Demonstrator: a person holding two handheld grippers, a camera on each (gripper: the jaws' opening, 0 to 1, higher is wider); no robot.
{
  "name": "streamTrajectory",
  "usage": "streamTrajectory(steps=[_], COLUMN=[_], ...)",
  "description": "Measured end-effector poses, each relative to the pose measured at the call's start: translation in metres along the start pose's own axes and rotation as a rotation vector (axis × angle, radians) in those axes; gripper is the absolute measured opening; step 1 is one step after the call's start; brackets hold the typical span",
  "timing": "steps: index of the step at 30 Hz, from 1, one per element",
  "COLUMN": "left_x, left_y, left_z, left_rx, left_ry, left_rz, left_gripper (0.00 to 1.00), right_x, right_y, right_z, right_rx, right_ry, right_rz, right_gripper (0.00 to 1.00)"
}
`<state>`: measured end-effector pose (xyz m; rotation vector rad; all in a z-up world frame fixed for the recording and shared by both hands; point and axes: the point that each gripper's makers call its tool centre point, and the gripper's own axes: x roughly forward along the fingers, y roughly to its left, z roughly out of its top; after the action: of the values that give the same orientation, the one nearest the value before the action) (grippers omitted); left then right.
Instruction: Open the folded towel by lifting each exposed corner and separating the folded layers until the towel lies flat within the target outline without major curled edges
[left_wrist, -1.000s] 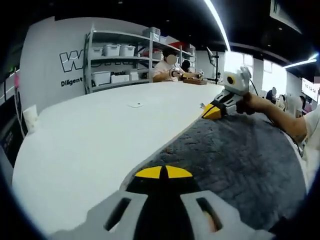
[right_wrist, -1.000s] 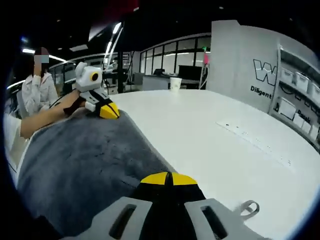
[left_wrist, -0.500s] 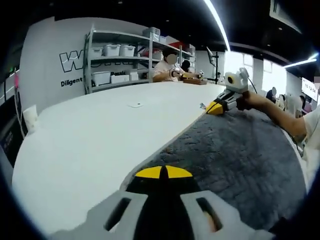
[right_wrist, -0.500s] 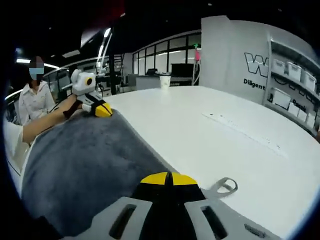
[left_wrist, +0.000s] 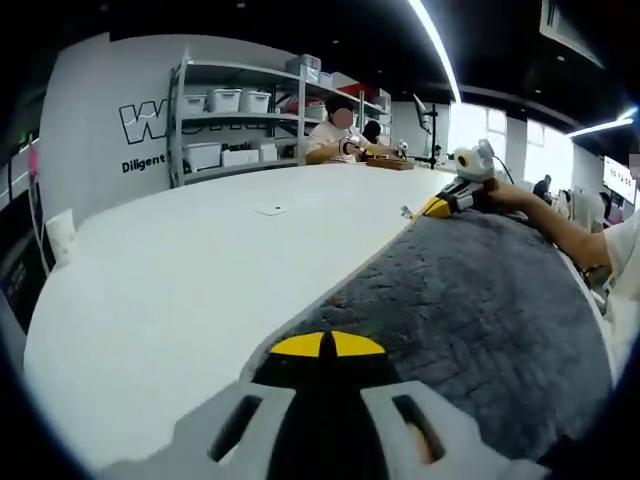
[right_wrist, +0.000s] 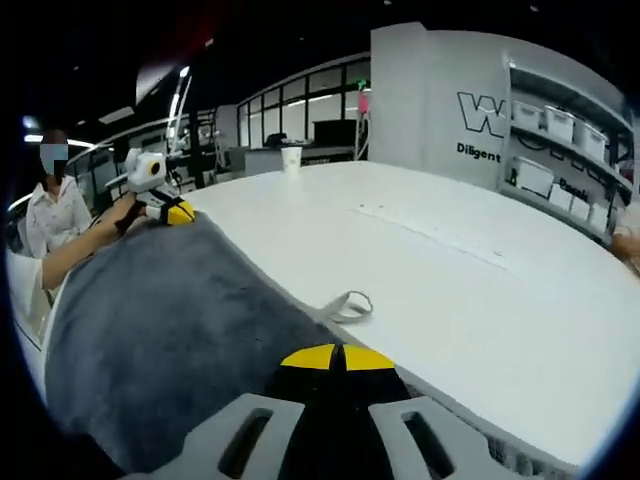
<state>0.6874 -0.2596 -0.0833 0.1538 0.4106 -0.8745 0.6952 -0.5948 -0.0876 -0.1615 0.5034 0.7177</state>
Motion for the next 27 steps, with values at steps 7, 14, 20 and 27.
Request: streamTrajectory(steps=[7, 14, 20, 27], left_x=[0.000, 0.000, 0.000, 0.000], left_y=[0.001, 0.000, 0.000, 0.003], left_z=[0.000, -0.001, -0.001, -0.001], left_rx=[-0.006, -0.013, -0.018, -0.021], left_ry=[-0.004, -0.010, -0.012, -0.012], left_rz=[0.000, 0.001, -0.001, -0.001], left_gripper=[0.00, 0.00, 0.00, 0.00], right_x=[-0.015, -0.032, -0.045, -0.057], right_y=[-0.016, -0.032, -0.038, -0.046], right_z=[-0.008, -0.018, -0.025, -0.031], right_rx=[0.029, 0.054, 0.042, 0.095], right_ry=[-0.001, 0.004, 0.013, -0.006], right_rz=[-0.024, -0.053, -0.066, -0.066], right_gripper=[0.00, 0.00, 0.00, 0.00])
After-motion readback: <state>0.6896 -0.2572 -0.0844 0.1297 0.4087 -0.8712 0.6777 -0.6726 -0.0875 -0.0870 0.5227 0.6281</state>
